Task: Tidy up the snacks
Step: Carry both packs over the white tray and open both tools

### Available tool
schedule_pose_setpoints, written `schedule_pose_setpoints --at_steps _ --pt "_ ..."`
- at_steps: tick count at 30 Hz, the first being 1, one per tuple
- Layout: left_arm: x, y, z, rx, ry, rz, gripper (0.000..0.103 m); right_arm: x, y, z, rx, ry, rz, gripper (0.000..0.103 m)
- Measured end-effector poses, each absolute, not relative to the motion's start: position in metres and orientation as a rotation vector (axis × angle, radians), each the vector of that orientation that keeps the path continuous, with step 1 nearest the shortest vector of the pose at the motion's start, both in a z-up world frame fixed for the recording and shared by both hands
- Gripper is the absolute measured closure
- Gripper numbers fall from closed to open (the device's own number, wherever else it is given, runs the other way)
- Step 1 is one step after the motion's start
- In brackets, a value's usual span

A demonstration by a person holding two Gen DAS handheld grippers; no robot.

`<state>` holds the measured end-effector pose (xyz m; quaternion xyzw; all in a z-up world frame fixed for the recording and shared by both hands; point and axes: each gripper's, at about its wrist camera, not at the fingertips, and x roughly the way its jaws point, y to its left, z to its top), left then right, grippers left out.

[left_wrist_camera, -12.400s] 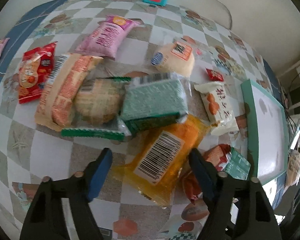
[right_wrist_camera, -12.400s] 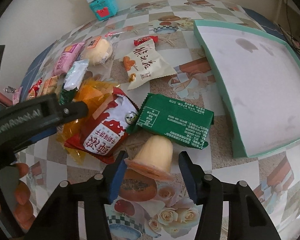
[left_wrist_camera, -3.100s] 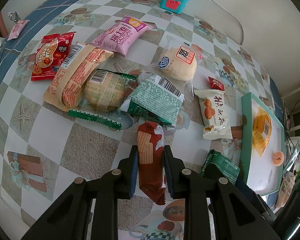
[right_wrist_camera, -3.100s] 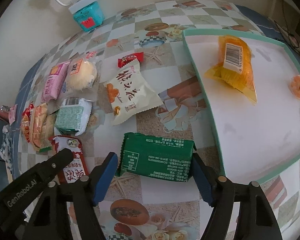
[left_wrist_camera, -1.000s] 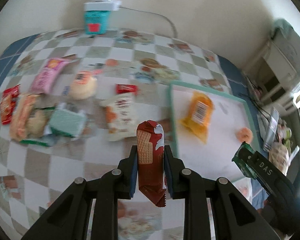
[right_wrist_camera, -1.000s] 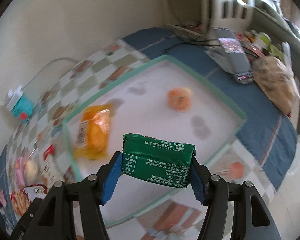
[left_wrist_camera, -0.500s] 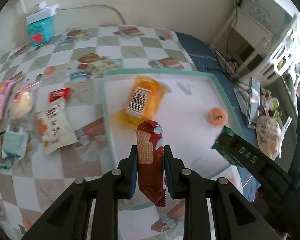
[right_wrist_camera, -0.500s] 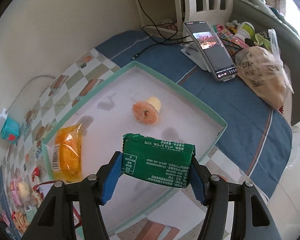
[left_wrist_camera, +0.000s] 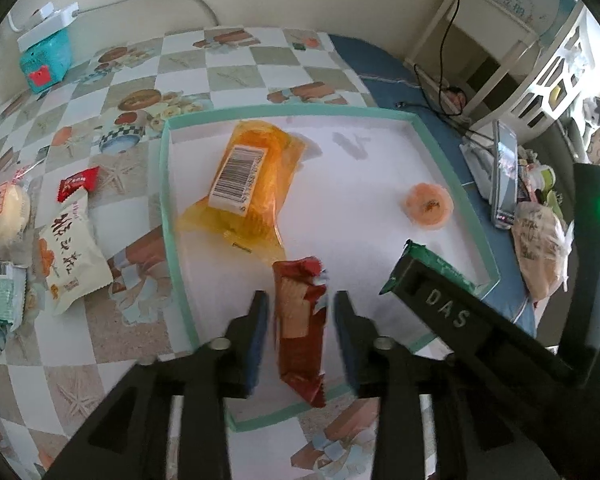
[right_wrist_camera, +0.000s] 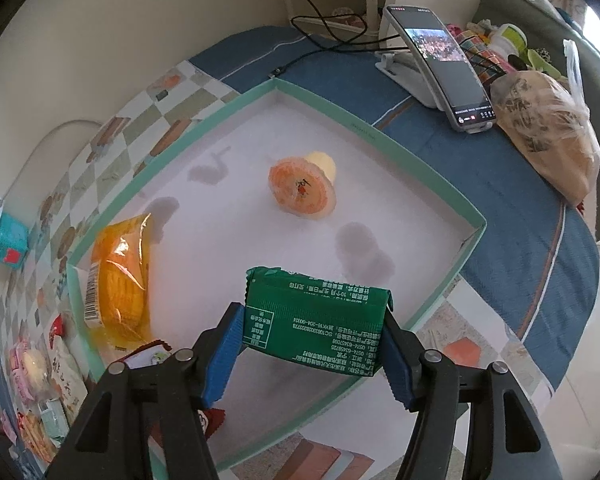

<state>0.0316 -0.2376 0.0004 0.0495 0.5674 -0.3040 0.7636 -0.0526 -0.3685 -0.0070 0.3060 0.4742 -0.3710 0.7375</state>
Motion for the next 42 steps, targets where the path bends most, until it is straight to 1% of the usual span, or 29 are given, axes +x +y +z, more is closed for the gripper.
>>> schedule_pose_setpoints --at_steps 1,4,6,10,18,21,23,24,25,31,42 --pt "0.032 -0.237 0.000 0.117 1.233 -0.646 0.050 -0.053 -0.369 -0.007 0.673 1.040 -0.817 0.034" --pt "0.035 -0.232 0.001 0.118 1.235 -0.619 0.043 -0.054 -0.370 -0.006 0.668 1.043 -0.829 0.034" --pt "0.038 -0.227 0.001 0.116 1.236 -0.594 0.041 -0.054 -0.370 -0.006 0.670 1.045 -0.829 0.034" --pt "0.045 -0.216 0.001 0.117 1.233 -0.536 0.041 -0.053 -0.368 -0.004 0.657 1.053 -0.839 0.031" --pt "0.056 -0.194 0.004 0.059 1.237 -0.489 0.041 -0.052 -0.363 0.005 0.633 1.041 -0.841 0.030" --pt "0.054 -0.196 0.010 0.058 1.216 -0.518 0.040 -0.051 -0.361 0.008 0.621 1.036 -0.840 0.030" --pt "0.050 -0.203 0.010 0.085 1.210 -0.542 0.039 -0.052 -0.361 0.011 0.618 1.021 -0.852 0.030" --pt "0.048 -0.207 0.009 0.096 1.212 -0.558 0.035 -0.053 -0.361 0.013 0.619 1.013 -0.859 0.030" --pt "0.045 -0.211 0.008 0.106 1.215 -0.574 0.033 -0.054 -0.362 0.013 0.622 1.008 -0.865 0.030" --pt "0.039 -0.222 -0.003 0.163 1.235 -0.575 0.033 -0.058 -0.364 0.013 0.634 1.004 -0.880 0.030" --pt "0.061 -0.184 -0.015 0.066 1.301 -0.427 0.033 -0.053 -0.357 0.012 0.608 1.018 -0.858 0.030"
